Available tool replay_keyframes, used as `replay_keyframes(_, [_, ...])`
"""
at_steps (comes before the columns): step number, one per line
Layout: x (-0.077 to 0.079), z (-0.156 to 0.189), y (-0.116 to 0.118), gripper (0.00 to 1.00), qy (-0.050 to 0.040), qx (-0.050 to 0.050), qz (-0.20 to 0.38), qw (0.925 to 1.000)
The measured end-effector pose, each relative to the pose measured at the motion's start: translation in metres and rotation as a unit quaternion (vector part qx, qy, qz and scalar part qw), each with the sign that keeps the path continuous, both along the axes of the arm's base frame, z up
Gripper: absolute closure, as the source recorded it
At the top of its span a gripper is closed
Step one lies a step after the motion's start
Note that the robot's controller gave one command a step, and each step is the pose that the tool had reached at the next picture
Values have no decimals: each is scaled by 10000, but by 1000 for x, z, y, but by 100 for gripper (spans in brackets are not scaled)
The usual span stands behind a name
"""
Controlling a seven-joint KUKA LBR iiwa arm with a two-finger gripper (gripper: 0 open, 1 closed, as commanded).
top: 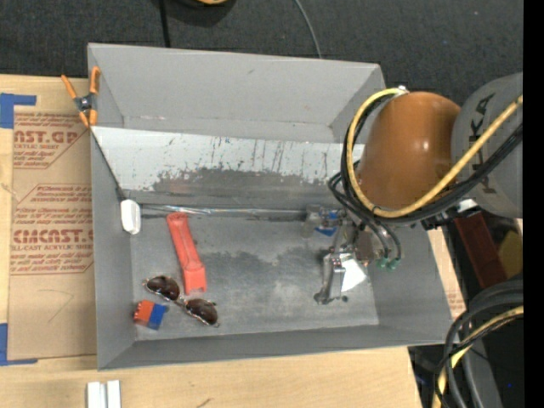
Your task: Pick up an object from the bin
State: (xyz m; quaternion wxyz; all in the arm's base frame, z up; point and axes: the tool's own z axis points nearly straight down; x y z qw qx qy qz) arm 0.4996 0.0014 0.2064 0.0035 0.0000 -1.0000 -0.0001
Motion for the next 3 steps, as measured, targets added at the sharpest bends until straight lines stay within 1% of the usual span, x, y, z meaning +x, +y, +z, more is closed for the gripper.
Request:
replay_keyframes(1, [2, 5, 0, 0, -40, 0, 0, 10000])
replay_keyframes(2, [12, -43, -37, 0, -45, 2, -128, 9999])
replay_keyframes(3, [18, -86, -64, 0, -38, -1, 240, 9997])
